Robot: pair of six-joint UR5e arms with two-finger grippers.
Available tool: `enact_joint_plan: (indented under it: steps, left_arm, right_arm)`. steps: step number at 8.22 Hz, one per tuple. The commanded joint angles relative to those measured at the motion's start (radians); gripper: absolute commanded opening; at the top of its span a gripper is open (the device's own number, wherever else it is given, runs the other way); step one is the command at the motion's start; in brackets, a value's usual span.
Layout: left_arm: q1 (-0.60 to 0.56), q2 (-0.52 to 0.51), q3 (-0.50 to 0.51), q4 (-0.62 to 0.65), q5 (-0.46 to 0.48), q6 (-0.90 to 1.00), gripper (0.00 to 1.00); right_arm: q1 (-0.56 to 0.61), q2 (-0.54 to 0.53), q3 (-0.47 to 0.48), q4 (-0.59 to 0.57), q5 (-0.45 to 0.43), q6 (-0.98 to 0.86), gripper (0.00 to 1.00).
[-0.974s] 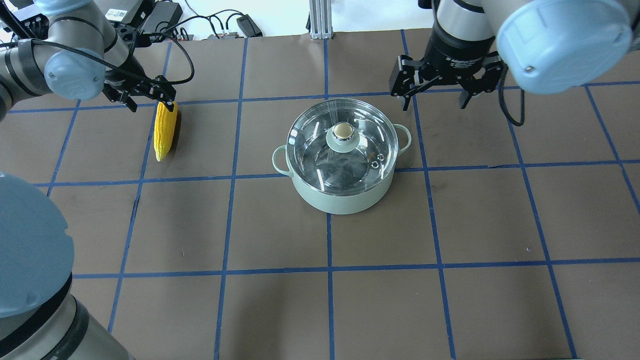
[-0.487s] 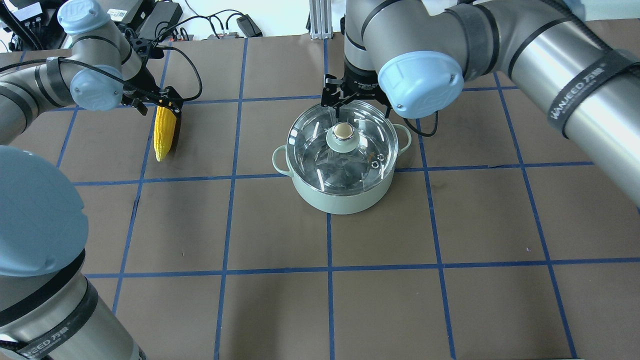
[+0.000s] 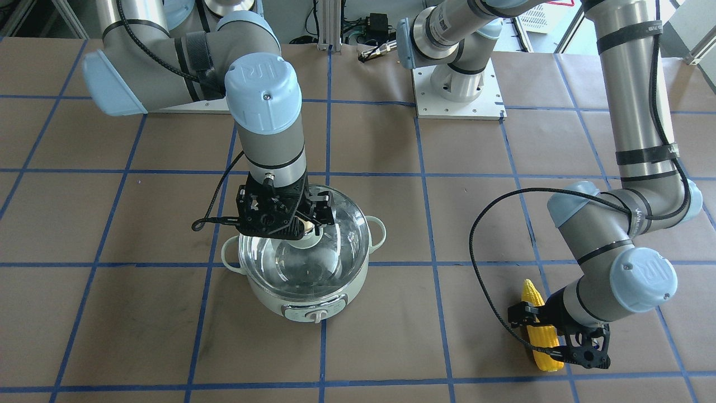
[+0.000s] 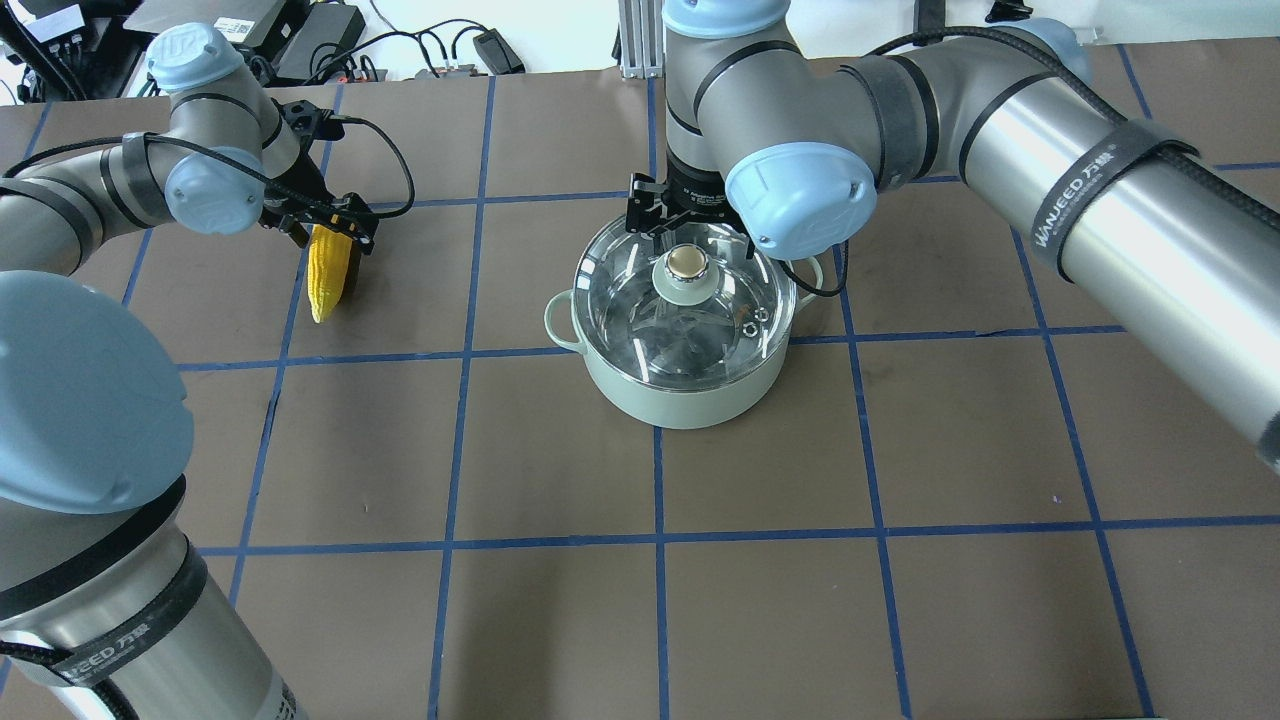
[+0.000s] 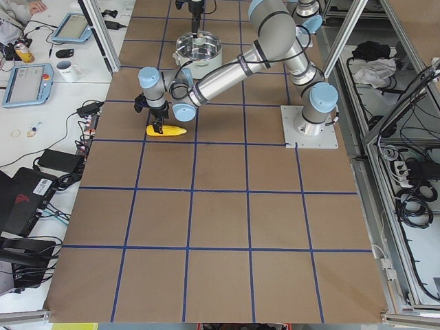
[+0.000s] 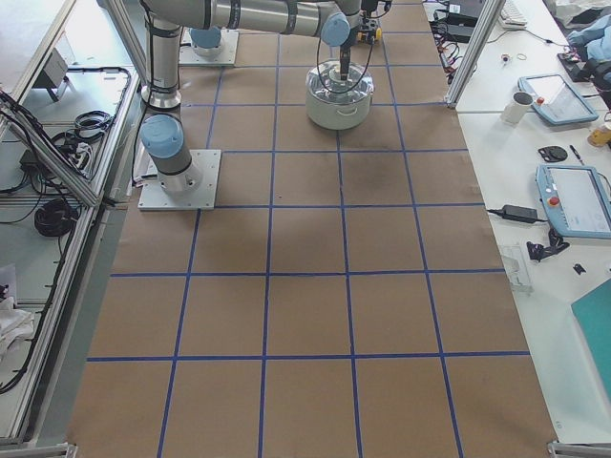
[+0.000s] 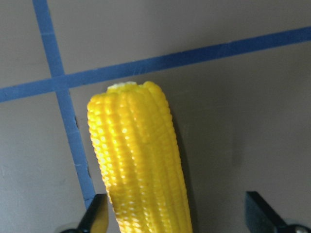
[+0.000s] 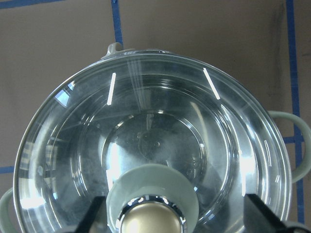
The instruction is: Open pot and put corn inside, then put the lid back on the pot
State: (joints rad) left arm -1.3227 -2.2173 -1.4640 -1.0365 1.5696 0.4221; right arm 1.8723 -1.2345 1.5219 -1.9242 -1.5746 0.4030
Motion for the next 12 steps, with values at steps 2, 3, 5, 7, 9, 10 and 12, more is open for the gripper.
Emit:
enact_joint_plan:
  steps: [2, 3, 5, 7, 9, 10, 12]
  left_arm:
    - [0.000, -0.007, 0.004, 0.003, 0.053, 0.001, 1.00]
    - [0.000, -0.007, 0.002, 0.003, 0.052, -0.008, 0.81]
    - [0.000, -0.007, 0.004, 0.003, 0.055, -0.008, 0.00]
    - [0.000, -0.005, 0.004, 0.001, 0.055, -0.013, 0.00]
    - [0.000, 0.017, 0.004, -0.010, 0.058, -0.020, 0.00]
    - [0.000, 0.042, 0.004, -0.026, 0.059, -0.029, 0.00]
    - [-0.001, 0.150, 0.002, -0.130, 0.059, -0.074, 0.00]
  right_arm:
    - [0.001, 0.007, 0.015, -0.027, 0.043, 0.003, 1.00]
    - [0.001, 0.007, 0.015, -0.029, 0.045, 0.005, 0.96]
    - [0.001, 0.007, 0.015, -0.027, 0.045, 0.008, 0.88]
    - [0.001, 0.007, 0.015, -0.024, 0.047, 0.010, 0.76]
    - [0.001, 0.012, 0.015, -0.022, 0.045, -0.001, 0.63]
    - [0.001, 0.010, 0.015, -0.025, 0.045, -0.003, 0.60]
    - [0.001, 0.007, 0.015, -0.024, 0.045, -0.001, 0.28]
